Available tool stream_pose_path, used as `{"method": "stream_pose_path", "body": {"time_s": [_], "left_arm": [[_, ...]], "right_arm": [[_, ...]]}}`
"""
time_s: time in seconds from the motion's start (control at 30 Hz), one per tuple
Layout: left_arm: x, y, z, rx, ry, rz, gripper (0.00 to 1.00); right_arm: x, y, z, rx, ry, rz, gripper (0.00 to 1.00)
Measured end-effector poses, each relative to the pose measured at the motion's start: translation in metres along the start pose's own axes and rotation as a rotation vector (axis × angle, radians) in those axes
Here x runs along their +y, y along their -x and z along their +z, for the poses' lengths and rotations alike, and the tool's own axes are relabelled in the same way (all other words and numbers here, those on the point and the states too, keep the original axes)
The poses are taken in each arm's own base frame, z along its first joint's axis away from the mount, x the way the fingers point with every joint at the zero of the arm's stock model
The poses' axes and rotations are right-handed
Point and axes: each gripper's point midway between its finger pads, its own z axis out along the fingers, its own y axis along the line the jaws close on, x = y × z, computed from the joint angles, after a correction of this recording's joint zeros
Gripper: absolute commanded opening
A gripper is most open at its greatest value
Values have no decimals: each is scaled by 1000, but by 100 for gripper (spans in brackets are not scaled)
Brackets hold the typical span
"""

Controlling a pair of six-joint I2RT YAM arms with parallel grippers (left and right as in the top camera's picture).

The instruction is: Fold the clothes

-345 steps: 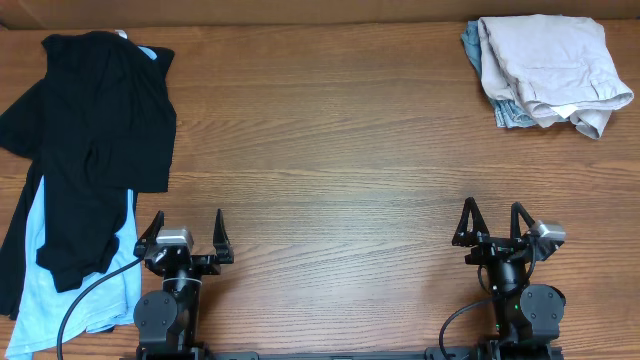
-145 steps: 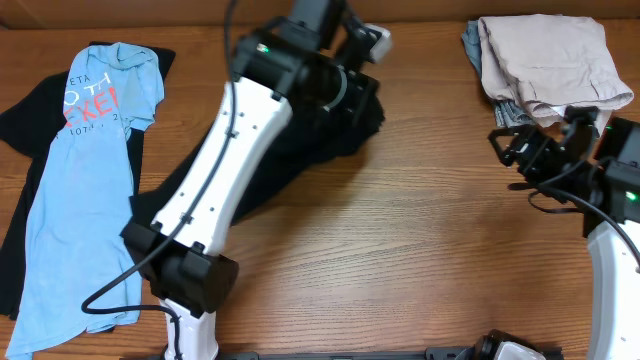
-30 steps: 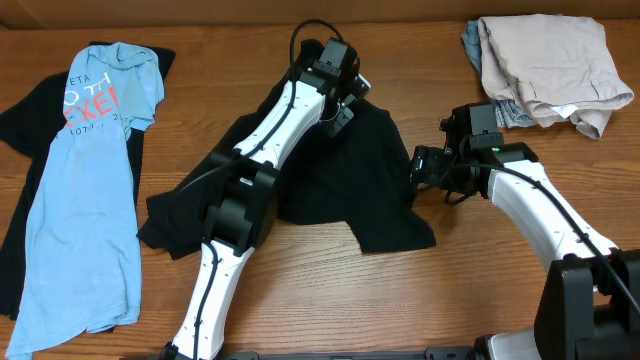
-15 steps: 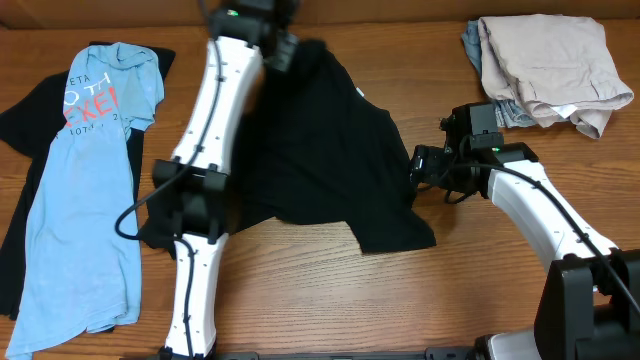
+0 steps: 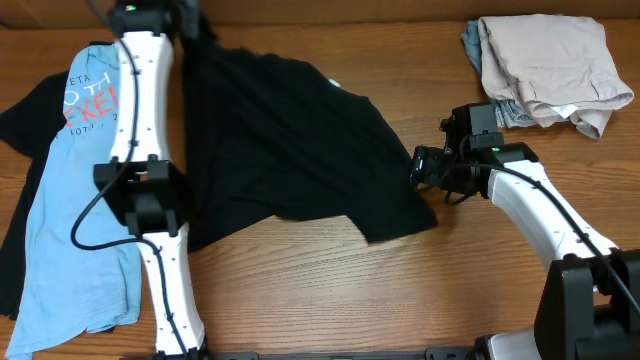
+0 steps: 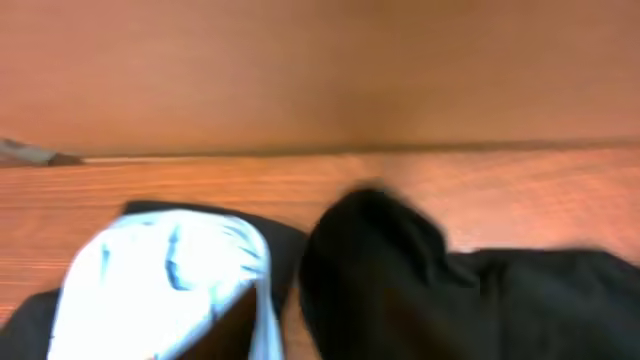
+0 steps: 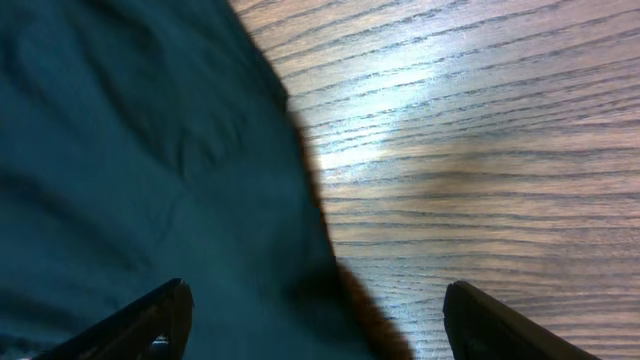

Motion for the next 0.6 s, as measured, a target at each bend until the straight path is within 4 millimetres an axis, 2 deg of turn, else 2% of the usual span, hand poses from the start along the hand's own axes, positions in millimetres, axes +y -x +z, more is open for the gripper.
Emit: {"method": "stream_pose_path", "body": {"time_s": [0.07, 0.13, 0.23, 0.33, 0.47, 0.6], "left_arm": [[13, 2, 1, -14, 14, -20, 100], [19, 0, 2, -5, 14, -37, 100], [5, -16, 0, 60, -45, -55, 100], [-18, -34, -10, 146, -159, -90, 100], [-46, -46, -43, 232, -322, -127, 100], [-62, -40, -96, 250, -443, -153, 100]], "right_arm": [[0, 0, 0, -2, 1, -1, 86], [0, 1, 0, -4, 1, -1, 88], [0, 1, 0, -6, 2, 1, 88], [1, -1, 0, 3, 3, 3, 88], [1, -7, 0, 29, 7, 7, 85], [-6, -26, 2, 95, -11, 21, 73]]}}
